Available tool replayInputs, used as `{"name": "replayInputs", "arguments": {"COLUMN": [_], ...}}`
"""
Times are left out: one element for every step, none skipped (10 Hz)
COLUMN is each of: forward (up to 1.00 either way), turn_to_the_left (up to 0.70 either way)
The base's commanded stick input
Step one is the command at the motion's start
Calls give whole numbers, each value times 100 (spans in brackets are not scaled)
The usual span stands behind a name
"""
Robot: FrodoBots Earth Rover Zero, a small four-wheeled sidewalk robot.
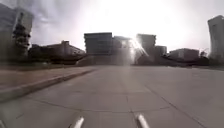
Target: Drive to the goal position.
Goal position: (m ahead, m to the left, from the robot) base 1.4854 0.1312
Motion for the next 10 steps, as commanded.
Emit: {"name": "replayInputs", "arguments": {"forward": [100, 100, 100, 100, 100, 100, 100, 100, 100, 100], "turn_to_the_left": [0, 0, 0, 0, 0, 0, 0, 0, 0, 0]}}
